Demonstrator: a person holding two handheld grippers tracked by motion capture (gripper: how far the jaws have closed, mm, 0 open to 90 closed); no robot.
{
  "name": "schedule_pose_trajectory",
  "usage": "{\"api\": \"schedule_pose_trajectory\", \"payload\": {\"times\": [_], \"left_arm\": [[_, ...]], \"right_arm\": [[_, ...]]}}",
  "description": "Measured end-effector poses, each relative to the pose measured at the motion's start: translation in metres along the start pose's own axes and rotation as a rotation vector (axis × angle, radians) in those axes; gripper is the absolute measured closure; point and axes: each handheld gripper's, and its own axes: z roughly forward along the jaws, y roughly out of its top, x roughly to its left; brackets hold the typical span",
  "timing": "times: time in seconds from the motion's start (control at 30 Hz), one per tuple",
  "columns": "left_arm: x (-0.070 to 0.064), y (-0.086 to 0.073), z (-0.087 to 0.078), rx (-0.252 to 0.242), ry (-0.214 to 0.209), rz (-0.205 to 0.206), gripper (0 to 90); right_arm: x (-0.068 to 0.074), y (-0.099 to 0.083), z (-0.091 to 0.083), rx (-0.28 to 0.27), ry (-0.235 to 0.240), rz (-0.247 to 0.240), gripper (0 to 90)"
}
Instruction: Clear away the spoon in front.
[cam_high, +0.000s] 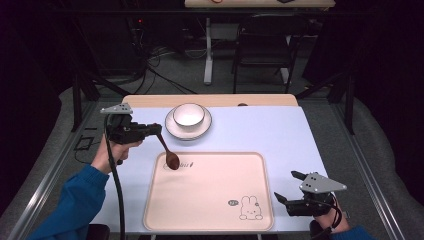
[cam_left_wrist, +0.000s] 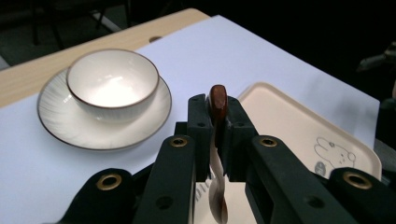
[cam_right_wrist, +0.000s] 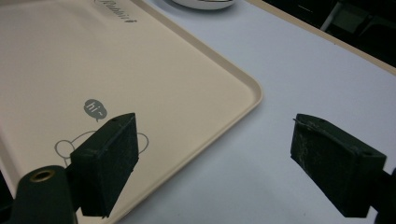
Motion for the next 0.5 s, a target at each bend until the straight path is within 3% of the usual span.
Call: {"api": "schedule_pose_trajectory", "payload": {"times": [0.4, 0.5], "left_arm": [[-0.006, -0.013, 0.015, 0.107, -0.055, 0.027, 84.2], [-0.006, -0.016, 0.018, 0.161, -0.087, 0.034, 84.1]], "right_arm": [[0.0, 0.0, 0.0, 0.0, 0.001, 0.001, 14.3], [0.0, 0.0, 0.0, 0.0, 0.001, 0.001, 14.3]]}}
